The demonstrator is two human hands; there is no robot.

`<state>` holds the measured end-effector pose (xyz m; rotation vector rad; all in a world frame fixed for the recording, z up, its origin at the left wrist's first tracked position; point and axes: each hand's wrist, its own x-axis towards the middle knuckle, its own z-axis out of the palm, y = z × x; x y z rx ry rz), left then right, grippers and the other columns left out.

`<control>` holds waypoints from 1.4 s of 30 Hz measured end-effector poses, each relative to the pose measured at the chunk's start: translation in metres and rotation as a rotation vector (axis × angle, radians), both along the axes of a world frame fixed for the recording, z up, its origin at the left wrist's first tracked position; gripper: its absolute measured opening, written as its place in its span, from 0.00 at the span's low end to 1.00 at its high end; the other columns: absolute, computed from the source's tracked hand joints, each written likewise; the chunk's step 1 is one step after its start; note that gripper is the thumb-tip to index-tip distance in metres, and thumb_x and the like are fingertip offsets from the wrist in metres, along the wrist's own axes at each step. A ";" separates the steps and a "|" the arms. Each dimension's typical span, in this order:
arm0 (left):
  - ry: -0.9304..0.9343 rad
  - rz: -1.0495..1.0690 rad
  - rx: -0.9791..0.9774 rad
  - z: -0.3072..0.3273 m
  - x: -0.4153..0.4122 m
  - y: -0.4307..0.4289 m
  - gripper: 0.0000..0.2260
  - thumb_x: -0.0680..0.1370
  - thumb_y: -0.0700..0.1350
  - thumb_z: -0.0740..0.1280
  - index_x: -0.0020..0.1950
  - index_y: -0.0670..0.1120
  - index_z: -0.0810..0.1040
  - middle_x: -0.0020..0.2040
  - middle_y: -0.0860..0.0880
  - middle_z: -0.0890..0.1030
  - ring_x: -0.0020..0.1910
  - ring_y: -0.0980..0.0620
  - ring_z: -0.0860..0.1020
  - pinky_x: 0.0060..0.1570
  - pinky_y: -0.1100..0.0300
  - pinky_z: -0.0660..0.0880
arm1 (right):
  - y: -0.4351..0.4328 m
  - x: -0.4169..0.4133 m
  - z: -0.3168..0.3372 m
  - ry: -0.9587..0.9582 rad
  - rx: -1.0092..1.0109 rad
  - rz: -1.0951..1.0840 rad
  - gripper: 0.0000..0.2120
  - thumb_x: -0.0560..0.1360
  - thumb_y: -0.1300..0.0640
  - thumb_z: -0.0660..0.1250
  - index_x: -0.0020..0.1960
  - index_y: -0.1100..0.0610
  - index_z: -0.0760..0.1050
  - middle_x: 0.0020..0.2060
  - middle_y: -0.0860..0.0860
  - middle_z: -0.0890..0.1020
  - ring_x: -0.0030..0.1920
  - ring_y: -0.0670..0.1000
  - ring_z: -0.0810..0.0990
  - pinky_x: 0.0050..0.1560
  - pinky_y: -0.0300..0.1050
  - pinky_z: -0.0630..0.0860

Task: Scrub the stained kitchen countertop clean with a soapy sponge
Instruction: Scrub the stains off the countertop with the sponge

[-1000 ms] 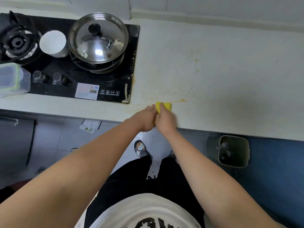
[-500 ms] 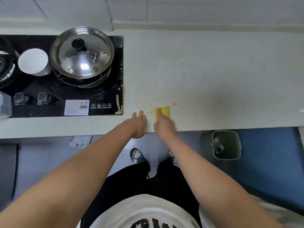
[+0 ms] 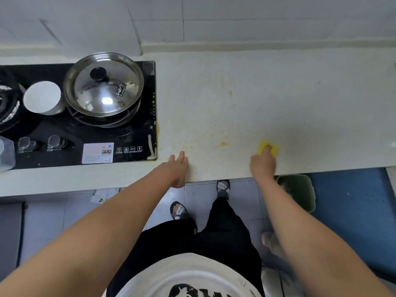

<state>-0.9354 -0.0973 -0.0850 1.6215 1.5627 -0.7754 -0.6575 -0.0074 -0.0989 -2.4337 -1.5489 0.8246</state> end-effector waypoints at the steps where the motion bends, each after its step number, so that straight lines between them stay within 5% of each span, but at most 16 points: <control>1: 0.007 0.005 0.010 0.000 0.001 0.002 0.41 0.82 0.42 0.65 0.84 0.42 0.38 0.83 0.45 0.33 0.83 0.36 0.43 0.76 0.41 0.64 | -0.003 -0.016 -0.006 -0.001 -0.005 0.045 0.24 0.78 0.65 0.56 0.74 0.63 0.61 0.49 0.60 0.76 0.49 0.62 0.78 0.42 0.45 0.66; 5: 0.016 0.060 0.022 0.001 0.004 0.009 0.42 0.81 0.42 0.65 0.84 0.44 0.36 0.83 0.49 0.32 0.83 0.35 0.41 0.75 0.42 0.66 | -0.039 -0.099 -0.005 0.107 -0.032 0.507 0.28 0.75 0.64 0.59 0.75 0.57 0.61 0.50 0.58 0.77 0.39 0.56 0.71 0.37 0.44 0.62; 8: 0.011 0.114 -0.011 0.002 0.008 0.014 0.45 0.80 0.40 0.66 0.83 0.47 0.34 0.83 0.52 0.31 0.82 0.36 0.40 0.73 0.42 0.67 | -0.052 -0.112 0.003 0.153 -0.097 0.886 0.23 0.74 0.64 0.61 0.69 0.55 0.66 0.54 0.57 0.75 0.41 0.60 0.76 0.36 0.47 0.68; 11: 0.009 0.132 -0.004 0.002 0.009 0.019 0.45 0.79 0.37 0.65 0.84 0.47 0.35 0.83 0.52 0.32 0.82 0.34 0.41 0.70 0.44 0.71 | -0.023 -0.081 0.007 0.185 0.041 0.683 0.27 0.74 0.65 0.62 0.72 0.55 0.67 0.51 0.61 0.79 0.42 0.61 0.78 0.40 0.52 0.75; 14: 0.021 0.146 0.037 -0.002 0.010 0.026 0.46 0.78 0.36 0.66 0.83 0.48 0.35 0.83 0.52 0.32 0.81 0.31 0.41 0.64 0.47 0.75 | 0.033 -0.010 0.010 0.115 0.127 0.308 0.28 0.77 0.65 0.60 0.76 0.57 0.63 0.47 0.57 0.75 0.40 0.56 0.74 0.39 0.45 0.68; 18: 0.051 0.178 0.108 -0.007 0.016 0.032 0.49 0.76 0.33 0.68 0.83 0.50 0.35 0.82 0.53 0.32 0.80 0.27 0.42 0.57 0.47 0.79 | 0.069 0.037 -0.006 0.015 0.090 -0.005 0.23 0.76 0.67 0.57 0.71 0.62 0.65 0.62 0.63 0.75 0.57 0.64 0.78 0.49 0.47 0.72; 21: 0.127 0.209 0.170 -0.011 0.026 0.030 0.51 0.74 0.33 0.68 0.82 0.51 0.34 0.82 0.54 0.31 0.80 0.28 0.43 0.58 0.43 0.77 | 0.045 -0.022 -0.020 -0.022 0.040 0.172 0.30 0.75 0.67 0.59 0.77 0.60 0.63 0.75 0.61 0.66 0.60 0.63 0.78 0.55 0.48 0.75; 27: 0.150 0.263 0.147 -0.012 0.030 0.033 0.53 0.76 0.35 0.69 0.82 0.52 0.30 0.81 0.57 0.28 0.81 0.30 0.40 0.61 0.34 0.73 | 0.002 -0.093 0.011 0.071 -0.038 0.951 0.26 0.74 0.61 0.62 0.71 0.54 0.66 0.59 0.58 0.77 0.47 0.64 0.79 0.38 0.49 0.68; 31: 0.139 0.309 0.147 -0.011 0.032 0.044 0.53 0.75 0.33 0.69 0.82 0.53 0.30 0.80 0.57 0.28 0.81 0.30 0.39 0.62 0.31 0.72 | 0.056 -0.033 0.006 0.081 0.191 0.634 0.26 0.73 0.65 0.64 0.71 0.59 0.70 0.53 0.62 0.80 0.44 0.63 0.79 0.37 0.50 0.71; 34: 0.158 0.321 0.164 -0.011 0.034 0.047 0.53 0.75 0.33 0.69 0.82 0.52 0.30 0.81 0.56 0.29 0.80 0.29 0.41 0.62 0.29 0.72 | 0.104 0.022 0.005 -0.054 0.130 0.280 0.23 0.77 0.64 0.59 0.72 0.63 0.67 0.48 0.64 0.79 0.44 0.62 0.80 0.37 0.47 0.63; 36: 0.163 0.336 0.170 -0.012 0.037 0.048 0.53 0.75 0.33 0.70 0.82 0.52 0.31 0.81 0.55 0.30 0.80 0.28 0.42 0.62 0.30 0.72 | 0.110 0.019 0.003 -0.067 0.055 0.205 0.25 0.78 0.65 0.58 0.75 0.63 0.64 0.52 0.65 0.80 0.49 0.65 0.80 0.40 0.49 0.68; 39: 0.168 0.356 0.182 -0.012 0.039 0.051 0.52 0.76 0.34 0.69 0.82 0.52 0.32 0.81 0.55 0.30 0.80 0.28 0.42 0.62 0.30 0.73 | 0.089 -0.037 0.004 -0.012 0.027 0.365 0.30 0.77 0.66 0.60 0.78 0.64 0.59 0.64 0.65 0.77 0.56 0.64 0.79 0.49 0.52 0.74; 42: 0.139 0.387 0.171 -0.014 0.039 0.055 0.51 0.76 0.34 0.68 0.83 0.53 0.33 0.81 0.56 0.30 0.80 0.28 0.40 0.62 0.27 0.71 | 0.046 -0.091 0.016 0.039 -0.087 0.786 0.30 0.79 0.61 0.60 0.79 0.59 0.57 0.67 0.61 0.75 0.60 0.63 0.77 0.52 0.50 0.73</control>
